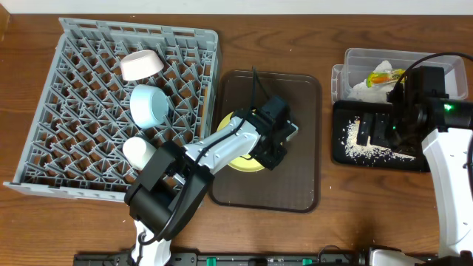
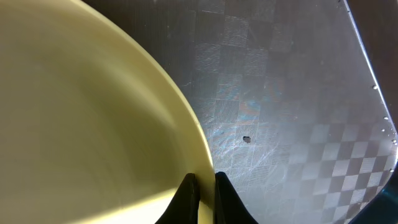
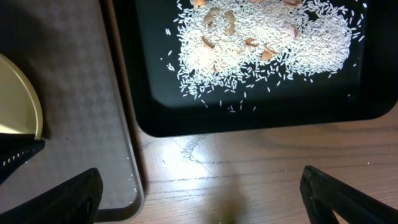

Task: Sort waste into correct bins and load items into the dishwasher
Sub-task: 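Move the left gripper to the yellow plate and pinch its rim, then drag the yellow plate toward the tray edge with the left gripper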

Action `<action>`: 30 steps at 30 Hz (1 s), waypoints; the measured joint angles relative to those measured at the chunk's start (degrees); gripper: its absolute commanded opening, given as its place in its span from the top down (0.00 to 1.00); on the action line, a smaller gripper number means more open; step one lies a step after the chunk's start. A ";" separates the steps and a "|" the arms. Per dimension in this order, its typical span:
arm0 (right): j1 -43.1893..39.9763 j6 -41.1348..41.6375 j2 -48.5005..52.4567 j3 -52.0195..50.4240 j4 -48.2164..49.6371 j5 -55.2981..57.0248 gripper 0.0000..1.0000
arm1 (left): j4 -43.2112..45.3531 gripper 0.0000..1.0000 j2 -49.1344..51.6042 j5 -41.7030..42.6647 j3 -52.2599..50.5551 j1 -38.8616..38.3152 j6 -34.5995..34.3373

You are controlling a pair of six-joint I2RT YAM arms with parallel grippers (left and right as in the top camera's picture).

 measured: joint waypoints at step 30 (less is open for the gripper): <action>0.00 0.00 0.00 0.00 -0.02 0.00 0.01 | -0.79 0.57 -14.21 -3.17 0.11 -0.17 -2.95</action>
